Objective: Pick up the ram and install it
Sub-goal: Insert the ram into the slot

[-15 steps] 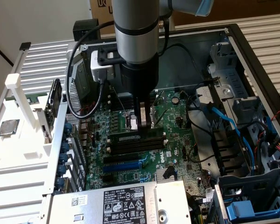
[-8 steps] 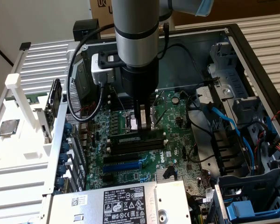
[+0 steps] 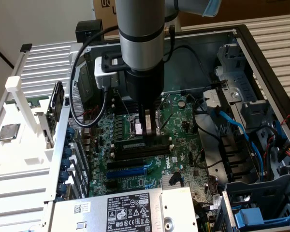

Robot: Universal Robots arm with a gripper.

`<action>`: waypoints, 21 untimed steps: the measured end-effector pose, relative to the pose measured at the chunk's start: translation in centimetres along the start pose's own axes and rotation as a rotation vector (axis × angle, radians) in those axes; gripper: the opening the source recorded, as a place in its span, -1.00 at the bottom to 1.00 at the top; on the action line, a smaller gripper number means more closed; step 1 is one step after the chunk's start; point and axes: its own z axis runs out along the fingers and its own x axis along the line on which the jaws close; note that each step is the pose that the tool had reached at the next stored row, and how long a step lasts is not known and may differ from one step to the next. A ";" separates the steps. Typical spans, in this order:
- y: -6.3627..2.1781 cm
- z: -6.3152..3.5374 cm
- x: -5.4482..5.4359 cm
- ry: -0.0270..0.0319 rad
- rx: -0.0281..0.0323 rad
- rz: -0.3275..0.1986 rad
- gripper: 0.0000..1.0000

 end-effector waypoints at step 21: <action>0.12 0.33 0.0 -0.0002 0.0029 0.001 -0.76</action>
